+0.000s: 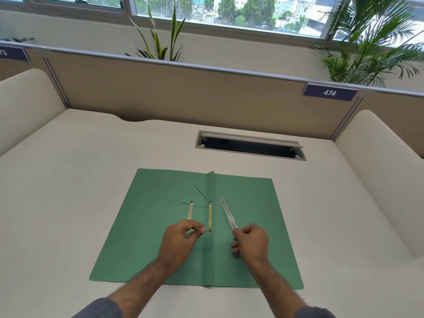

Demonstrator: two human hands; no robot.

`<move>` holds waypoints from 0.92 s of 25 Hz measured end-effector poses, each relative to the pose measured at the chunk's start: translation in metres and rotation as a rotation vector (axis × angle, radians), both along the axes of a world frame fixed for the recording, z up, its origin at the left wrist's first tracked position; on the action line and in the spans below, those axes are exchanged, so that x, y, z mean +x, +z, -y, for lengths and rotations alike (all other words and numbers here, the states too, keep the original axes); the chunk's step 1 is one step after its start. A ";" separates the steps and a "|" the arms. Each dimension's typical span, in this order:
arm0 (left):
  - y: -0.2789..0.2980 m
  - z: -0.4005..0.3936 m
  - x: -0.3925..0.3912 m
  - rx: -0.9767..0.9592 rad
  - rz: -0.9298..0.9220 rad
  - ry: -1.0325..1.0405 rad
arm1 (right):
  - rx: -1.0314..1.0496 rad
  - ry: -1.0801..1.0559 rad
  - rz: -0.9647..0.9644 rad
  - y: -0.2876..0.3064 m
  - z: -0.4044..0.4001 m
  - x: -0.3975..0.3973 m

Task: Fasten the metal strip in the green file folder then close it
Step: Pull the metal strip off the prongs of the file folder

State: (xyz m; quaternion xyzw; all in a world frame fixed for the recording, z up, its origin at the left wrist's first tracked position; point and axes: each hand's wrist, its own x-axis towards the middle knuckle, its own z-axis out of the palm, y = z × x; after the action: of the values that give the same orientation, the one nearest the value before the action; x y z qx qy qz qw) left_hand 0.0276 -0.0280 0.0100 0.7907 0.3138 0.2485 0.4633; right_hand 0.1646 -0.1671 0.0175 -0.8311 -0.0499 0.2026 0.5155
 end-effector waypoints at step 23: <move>0.004 0.012 0.029 -0.327 0.088 -0.126 | 0.863 -0.037 -0.638 0.019 0.000 0.004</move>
State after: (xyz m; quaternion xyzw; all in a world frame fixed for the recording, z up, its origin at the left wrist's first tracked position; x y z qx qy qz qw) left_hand 0.0567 -0.0401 0.0139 0.7112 0.2792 0.1988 0.6137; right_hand 0.1687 -0.1674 0.0360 -0.4414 0.0452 0.3970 0.8034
